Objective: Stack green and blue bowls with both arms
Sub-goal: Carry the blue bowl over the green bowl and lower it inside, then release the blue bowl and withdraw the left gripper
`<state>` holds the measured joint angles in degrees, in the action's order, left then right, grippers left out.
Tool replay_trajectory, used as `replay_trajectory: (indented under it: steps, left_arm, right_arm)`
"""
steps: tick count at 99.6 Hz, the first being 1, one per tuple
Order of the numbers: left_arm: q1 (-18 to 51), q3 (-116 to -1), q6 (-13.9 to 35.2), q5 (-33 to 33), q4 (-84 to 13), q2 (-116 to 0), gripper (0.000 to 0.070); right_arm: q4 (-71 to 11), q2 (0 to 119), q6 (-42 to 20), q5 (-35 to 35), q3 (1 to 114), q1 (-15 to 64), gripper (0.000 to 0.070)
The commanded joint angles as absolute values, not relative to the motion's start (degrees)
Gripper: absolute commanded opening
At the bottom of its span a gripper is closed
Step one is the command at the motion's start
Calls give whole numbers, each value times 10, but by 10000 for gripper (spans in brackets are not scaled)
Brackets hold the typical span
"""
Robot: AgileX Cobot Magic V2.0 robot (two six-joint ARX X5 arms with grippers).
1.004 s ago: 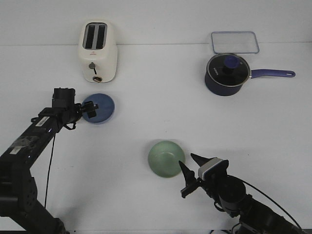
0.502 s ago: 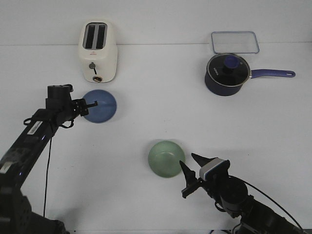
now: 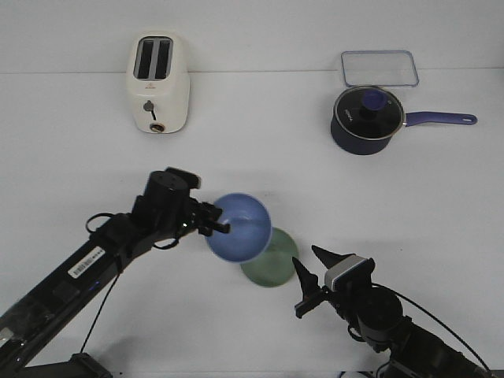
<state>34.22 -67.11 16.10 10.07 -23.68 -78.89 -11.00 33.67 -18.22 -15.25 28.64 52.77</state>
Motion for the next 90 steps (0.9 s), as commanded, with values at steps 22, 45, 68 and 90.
replay_trajectory:
  steps: [22, 45, 68, 90]
  left_arm:
    - [432, -676, 187, 73, -202, -861, 9]
    - [448, -676, 189, 73, -188, -900, 60]
    - [443, -677, 187, 53, -173, -901, 341]
    - [419, -677, 147, 48, -199, -821, 341]
  right_arm:
    - [-103, 338, -177, -155, 290, 533, 339]
    - [-103, 338, -178, -154, 290, 533, 339]
    - [-103, 338, -178, -154, 290, 533, 339]
    - [-108, 337, -177, -153, 290, 533, 339]
